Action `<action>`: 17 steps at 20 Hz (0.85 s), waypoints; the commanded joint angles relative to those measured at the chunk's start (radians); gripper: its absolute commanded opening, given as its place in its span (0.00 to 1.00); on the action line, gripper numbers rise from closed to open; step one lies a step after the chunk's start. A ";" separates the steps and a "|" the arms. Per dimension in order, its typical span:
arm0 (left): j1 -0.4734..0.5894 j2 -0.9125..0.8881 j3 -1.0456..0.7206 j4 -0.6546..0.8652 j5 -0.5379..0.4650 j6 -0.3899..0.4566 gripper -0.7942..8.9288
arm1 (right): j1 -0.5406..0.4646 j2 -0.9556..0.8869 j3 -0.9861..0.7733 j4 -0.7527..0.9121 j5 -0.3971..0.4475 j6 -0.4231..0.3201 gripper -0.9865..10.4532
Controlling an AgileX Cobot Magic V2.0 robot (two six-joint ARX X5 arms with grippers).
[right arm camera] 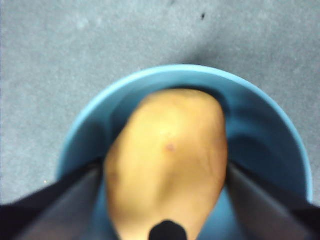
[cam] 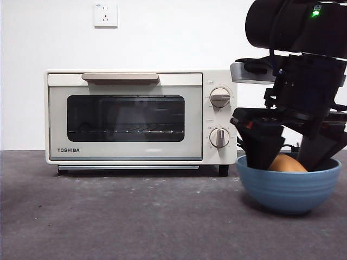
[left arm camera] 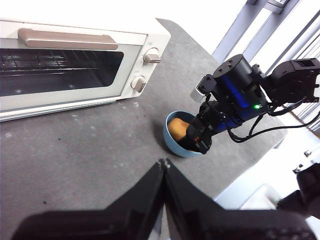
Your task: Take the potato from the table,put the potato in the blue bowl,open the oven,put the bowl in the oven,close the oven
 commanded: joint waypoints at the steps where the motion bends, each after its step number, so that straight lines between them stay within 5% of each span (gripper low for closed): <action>1: -0.002 0.004 0.000 0.004 -0.027 0.017 0.07 | 0.002 -0.008 -0.008 0.002 0.002 -0.003 0.53; 9: -0.007 0.125 0.000 0.197 -0.028 0.006 0.07 | 0.003 -0.242 0.000 -0.056 0.002 0.011 0.53; 17: -0.116 0.479 0.001 0.657 -0.148 -0.045 0.07 | 0.003 -0.599 0.000 -0.262 0.006 0.063 0.53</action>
